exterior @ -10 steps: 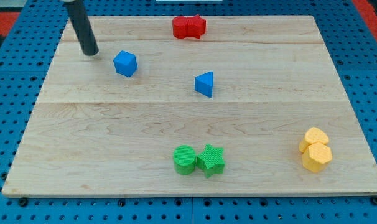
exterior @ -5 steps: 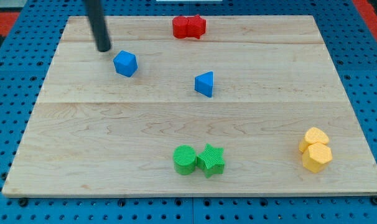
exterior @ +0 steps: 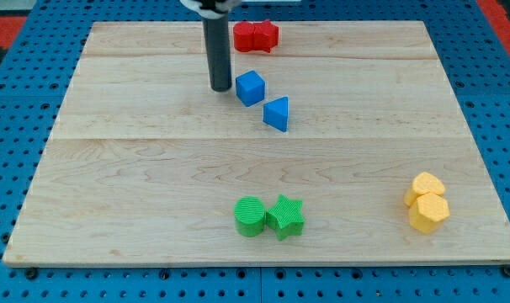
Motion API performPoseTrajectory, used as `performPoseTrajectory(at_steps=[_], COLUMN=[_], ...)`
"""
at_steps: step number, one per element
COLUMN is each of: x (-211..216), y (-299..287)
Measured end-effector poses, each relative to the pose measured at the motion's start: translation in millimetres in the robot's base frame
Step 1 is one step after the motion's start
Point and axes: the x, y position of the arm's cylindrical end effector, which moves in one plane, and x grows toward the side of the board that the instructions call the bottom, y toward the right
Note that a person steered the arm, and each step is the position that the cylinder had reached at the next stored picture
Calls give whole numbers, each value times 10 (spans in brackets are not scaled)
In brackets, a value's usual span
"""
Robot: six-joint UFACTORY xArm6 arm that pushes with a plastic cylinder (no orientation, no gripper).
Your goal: Move the blue cube left to the blue triangle
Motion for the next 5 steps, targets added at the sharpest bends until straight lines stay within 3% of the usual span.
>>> performPoseTrajectory(at_steps=[1,2,5], x=[-284,-238,282], y=[259,890,699])
